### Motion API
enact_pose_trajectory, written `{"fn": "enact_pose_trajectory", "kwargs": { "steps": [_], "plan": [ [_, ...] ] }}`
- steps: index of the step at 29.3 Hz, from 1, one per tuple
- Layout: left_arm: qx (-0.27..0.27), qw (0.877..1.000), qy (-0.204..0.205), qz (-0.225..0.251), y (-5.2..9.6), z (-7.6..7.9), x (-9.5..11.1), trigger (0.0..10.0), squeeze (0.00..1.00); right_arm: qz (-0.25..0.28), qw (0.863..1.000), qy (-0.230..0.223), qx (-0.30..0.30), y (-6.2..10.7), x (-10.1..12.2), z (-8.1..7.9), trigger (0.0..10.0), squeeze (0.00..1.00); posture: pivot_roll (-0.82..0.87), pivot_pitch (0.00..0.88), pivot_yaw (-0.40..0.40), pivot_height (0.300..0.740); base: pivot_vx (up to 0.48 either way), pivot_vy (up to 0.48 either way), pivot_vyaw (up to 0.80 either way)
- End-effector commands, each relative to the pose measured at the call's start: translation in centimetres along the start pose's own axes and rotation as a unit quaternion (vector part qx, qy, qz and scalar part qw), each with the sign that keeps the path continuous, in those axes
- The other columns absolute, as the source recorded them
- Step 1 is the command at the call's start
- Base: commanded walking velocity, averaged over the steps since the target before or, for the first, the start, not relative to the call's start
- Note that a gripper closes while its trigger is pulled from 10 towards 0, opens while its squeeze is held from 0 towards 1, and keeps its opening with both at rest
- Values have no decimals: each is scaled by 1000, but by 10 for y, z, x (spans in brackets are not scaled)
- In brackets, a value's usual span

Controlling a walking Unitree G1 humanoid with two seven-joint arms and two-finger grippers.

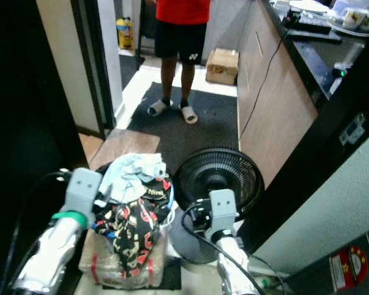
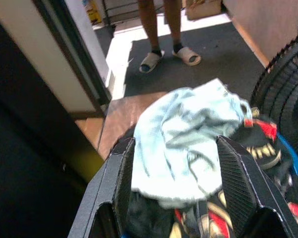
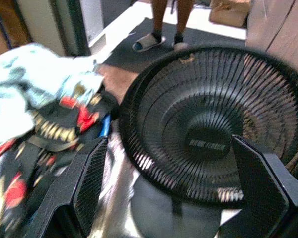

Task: Clothes washing

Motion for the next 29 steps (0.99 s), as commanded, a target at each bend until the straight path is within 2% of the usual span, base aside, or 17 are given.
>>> {"fn": "enact_pose_trajectory", "kwargs": {
  "steps": [1, 22, 29],
  "plan": [
    [13, 1000, -8, -10, 1, -8, -5, 10000, 0, -6, 1000, -5, 3, 1, -4, -4, 10000, 0, 59, 6, -12, 740, 330, 0, 0],
    [18, 1000, -3, -10, 1, -8, -5, 10000, 0, -7, 1000, -3, 11, 2, -5, -6, 10000, 0, 60, 16, -13, 740, 16, 0, 0],
    [5, 1000, 6, -20, 2, -1, -10, 10000, 0, 3, 999, 20, 39, 1, 0, -12, 10000, 0, 54, 39, -12, 740, 0, 0, 0]
  ]
}}
Point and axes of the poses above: a point about 5 cm out from each wrist's last joint towards the gripper, its own y axis pointing back from the gripper into the wrist, its own x axis along the axis of the wrist's last joint, z = x × y, the point moved 1 cm from there along -y, pointing out of the wrist towards the gripper, and after that the axes turned 1 degree about -y, right-handed, at the moved point
